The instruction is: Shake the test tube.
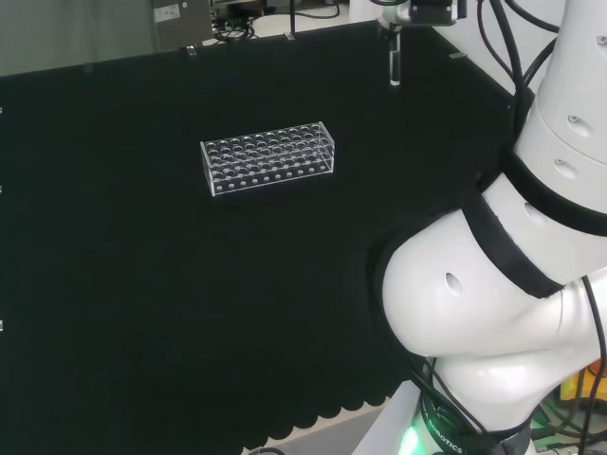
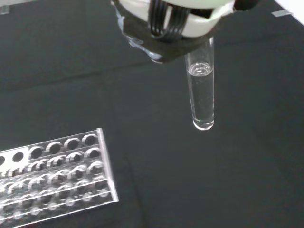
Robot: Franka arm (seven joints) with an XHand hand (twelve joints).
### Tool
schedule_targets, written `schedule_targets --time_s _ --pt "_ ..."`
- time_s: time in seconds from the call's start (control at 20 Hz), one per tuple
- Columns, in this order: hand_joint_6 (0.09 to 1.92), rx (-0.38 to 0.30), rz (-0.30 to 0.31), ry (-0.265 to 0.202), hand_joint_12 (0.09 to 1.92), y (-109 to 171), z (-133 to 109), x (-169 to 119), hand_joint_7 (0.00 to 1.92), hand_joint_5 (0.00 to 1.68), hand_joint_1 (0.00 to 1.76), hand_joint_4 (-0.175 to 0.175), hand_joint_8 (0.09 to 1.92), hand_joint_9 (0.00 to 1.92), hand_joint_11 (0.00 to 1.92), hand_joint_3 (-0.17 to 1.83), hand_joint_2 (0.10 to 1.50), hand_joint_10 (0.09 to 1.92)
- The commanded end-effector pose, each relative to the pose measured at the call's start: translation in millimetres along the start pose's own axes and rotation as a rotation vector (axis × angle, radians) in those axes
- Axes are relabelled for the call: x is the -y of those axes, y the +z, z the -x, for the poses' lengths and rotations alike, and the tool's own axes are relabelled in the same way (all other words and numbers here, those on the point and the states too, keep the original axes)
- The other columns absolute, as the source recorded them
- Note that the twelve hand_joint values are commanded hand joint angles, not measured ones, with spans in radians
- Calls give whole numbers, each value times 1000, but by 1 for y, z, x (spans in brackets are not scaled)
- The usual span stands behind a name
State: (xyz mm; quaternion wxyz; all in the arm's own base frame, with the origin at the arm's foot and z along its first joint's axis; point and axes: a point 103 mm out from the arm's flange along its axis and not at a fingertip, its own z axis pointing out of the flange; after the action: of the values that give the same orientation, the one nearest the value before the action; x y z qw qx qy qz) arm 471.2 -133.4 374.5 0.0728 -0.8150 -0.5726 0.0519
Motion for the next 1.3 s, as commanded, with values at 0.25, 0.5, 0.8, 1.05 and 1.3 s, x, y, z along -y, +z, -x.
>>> schedule_targets --time_s 0.25,0.5,0.8,1.05,1.3 --pt "126 -144 -31 -229 888 4 -166 14 1843 1465 1431 -175 205 1476 1247 160 843 170" --pt "124 -197 -59 -340 888 0 -219 28 1843 1466 1431 -175 203 1477 1247 166 840 169" --pt "121 -186 -63 -424 889 -5 -264 43 1844 1467 1431 -175 201 1478 1247 173 836 167" --pt "119 -159 -68 -403 889 -2 -256 38 1845 1469 1431 -175 200 1479 1247 181 832 166" --pt "118 -110 -78 -292 890 11 -200 20 1845 1470 1431 -175 198 1479 1247 187 829 165"
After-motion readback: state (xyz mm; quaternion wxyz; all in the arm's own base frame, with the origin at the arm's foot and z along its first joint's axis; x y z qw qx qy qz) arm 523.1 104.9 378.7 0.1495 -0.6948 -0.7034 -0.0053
